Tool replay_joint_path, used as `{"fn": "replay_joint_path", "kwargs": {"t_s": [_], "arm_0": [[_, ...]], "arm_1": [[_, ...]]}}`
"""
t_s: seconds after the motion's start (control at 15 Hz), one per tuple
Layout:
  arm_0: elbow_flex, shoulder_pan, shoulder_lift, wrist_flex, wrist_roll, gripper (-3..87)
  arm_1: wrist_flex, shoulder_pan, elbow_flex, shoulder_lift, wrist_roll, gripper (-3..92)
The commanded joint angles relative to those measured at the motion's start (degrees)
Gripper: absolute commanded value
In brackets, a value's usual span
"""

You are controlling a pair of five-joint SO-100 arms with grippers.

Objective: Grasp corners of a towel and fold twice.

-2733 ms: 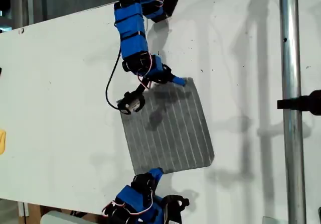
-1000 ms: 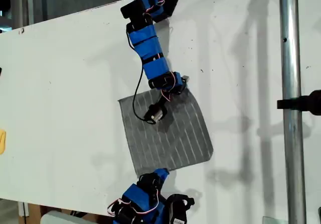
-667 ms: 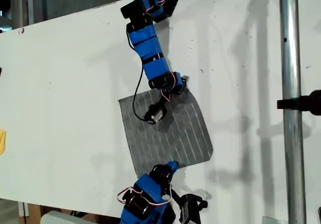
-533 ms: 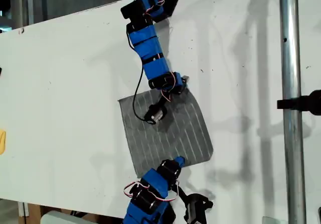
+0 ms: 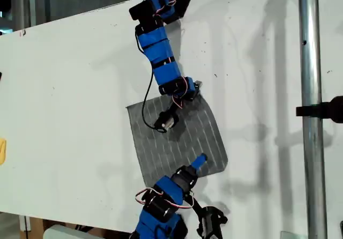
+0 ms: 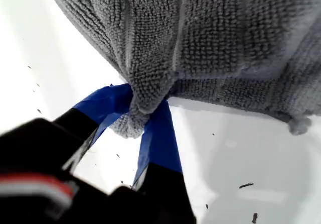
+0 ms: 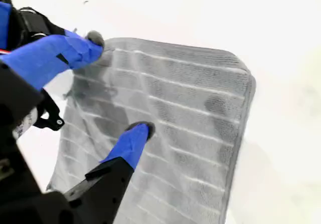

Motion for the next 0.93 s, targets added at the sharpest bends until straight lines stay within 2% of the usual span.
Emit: {"fn": "replay_joint_path", "kwargs": {"t_s": [0.0,0.4,0.87], "arm_0": [[-6.4,1.0,-5.4,2.3,-1.5,29.1],[-5.6,5.9,-16.0,1.0,-10.7,29.4],[-5.6,8.7,-29.7,-7.6,-17.1,28.1]], "arm_1": [[-0.9,0.2,-0.7,-0.1,0.4,-0.2],[-0.9,0.2,-0.4,-0.1,0.4,-0.2],[-0.9,-0.3,-0.3,-0.1,1.1,-0.2]]}}
